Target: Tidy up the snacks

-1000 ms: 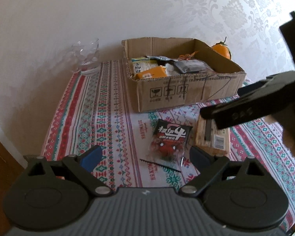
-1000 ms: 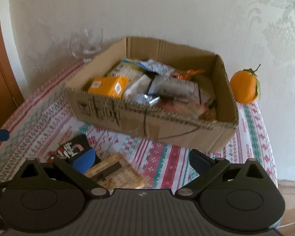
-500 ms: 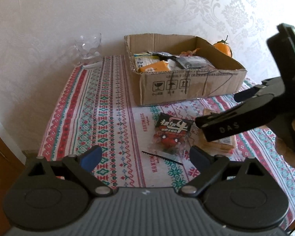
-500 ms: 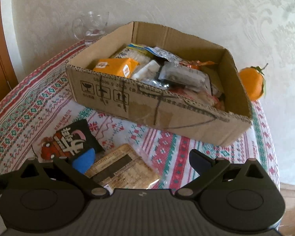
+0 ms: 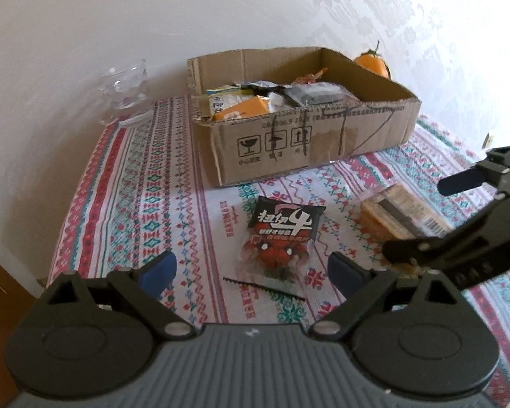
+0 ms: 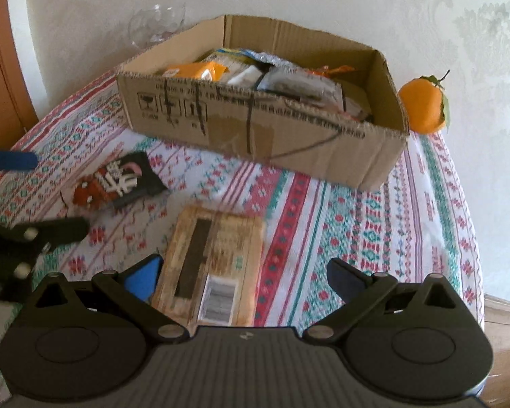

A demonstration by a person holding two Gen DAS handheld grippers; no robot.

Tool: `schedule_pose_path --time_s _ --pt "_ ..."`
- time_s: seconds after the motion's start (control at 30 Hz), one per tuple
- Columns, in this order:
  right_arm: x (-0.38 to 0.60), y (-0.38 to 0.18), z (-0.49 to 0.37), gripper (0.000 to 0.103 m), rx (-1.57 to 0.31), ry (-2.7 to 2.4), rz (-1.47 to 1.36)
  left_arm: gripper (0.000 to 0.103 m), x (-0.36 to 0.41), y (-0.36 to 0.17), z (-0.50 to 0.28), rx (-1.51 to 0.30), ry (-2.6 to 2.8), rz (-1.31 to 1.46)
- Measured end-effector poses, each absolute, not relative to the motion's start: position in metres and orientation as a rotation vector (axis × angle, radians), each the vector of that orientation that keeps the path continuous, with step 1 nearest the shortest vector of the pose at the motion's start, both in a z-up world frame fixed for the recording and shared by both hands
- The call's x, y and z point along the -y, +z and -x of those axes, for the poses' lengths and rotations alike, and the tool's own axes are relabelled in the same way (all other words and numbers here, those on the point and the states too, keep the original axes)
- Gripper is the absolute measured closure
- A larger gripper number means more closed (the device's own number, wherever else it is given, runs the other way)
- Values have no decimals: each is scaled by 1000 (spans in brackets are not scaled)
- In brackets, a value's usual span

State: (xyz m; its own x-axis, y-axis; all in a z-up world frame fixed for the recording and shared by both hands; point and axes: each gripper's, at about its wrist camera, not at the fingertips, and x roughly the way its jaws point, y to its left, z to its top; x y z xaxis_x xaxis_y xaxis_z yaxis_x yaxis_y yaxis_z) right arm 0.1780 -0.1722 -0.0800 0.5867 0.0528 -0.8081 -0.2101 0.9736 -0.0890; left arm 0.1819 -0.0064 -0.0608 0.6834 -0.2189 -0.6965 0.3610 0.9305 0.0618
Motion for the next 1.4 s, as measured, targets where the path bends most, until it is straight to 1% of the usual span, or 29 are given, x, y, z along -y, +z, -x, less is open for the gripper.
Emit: schedule_pose_path --time_s 0.23,0.53,0.63,0.7,0.73,0.8,0.83,0.87,0.9,1.17,1.23,1.27,1.33,1.37,1.4 --pt "187 -84 -177 0 -927 195 137 7 18 -73 -201 -778 -356 -270" --pt "191 -84 -175 0 -902 219 142 6 21 -75 -224 -785 -287 -243" --pt "191 -85 -173 0 -887 223 143 7 24 -75 -224 -787 -275 -235" --pt "191 -85 -170 0 -876 222 142 12 25 -74 -221 -793 -278 -221" --pt "192 -86 -170 0 -872 223 142 18 25 -74 -220 -801 -293 -206" --pt "192 -86 -169 0 -867 222 141 36 23 -73 -219 -812 -318 -164" --pt "192 -86 -169 0 -867 222 141 41 23 -72 -219 -817 -336 -148" --pt "192 -86 -169 0 -868 221 141 50 23 -72 -218 -822 -351 -137" --pt "191 -86 -169 0 -872 218 141 55 23 -71 -218 -823 -353 -134" --pt "177 -83 -175 1 -896 231 166 56 24 -71 -215 -825 -346 -134" --pt "172 -81 -175 11 -886 246 184 56 24 -71 -215 -824 -345 -132" --pt "170 -80 -176 14 -885 256 188 56 24 -71 -214 -824 -345 -133" --pt "167 -77 -177 28 -886 268 191 56 23 -70 -215 -827 -347 -132" --pt "166 -76 -177 30 -884 269 195 56 23 -70 -215 -827 -350 -134" --pt "165 -75 -177 35 -884 272 198 56 23 -70 -215 -826 -353 -138"
